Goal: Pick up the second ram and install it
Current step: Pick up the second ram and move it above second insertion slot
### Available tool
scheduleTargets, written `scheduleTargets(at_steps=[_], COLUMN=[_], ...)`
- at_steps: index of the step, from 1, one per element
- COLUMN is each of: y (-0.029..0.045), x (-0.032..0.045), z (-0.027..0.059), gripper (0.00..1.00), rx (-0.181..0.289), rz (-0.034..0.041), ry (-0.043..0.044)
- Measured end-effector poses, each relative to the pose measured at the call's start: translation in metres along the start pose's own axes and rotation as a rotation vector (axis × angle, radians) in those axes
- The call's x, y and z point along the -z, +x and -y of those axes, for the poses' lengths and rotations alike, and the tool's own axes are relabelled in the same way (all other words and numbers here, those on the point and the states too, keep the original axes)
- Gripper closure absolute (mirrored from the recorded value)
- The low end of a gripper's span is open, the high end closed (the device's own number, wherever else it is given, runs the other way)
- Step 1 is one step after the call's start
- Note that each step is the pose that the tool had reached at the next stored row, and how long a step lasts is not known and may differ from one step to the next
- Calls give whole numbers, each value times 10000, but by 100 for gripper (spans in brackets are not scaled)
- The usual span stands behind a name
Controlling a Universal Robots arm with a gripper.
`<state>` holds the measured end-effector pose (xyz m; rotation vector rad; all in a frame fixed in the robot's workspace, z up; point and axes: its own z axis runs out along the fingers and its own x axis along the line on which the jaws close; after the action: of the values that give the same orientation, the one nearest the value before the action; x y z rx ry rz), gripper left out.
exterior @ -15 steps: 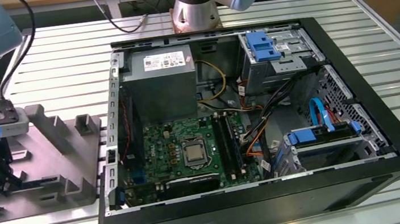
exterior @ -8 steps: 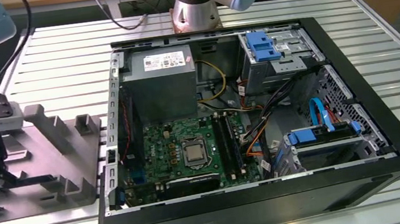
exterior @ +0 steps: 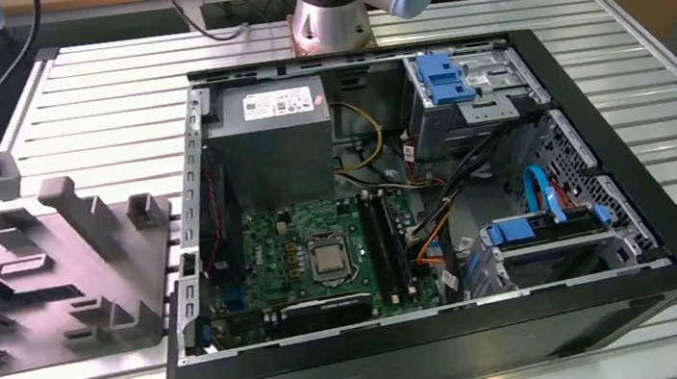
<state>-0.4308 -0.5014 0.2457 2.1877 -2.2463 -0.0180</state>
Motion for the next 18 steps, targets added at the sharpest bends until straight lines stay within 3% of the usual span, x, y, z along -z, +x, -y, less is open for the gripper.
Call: scheduleTargets(at_steps=[18], y=[-3], x=[732], z=[-10], gripper=[89], rx=[0], rz=[27], ry=[-1])
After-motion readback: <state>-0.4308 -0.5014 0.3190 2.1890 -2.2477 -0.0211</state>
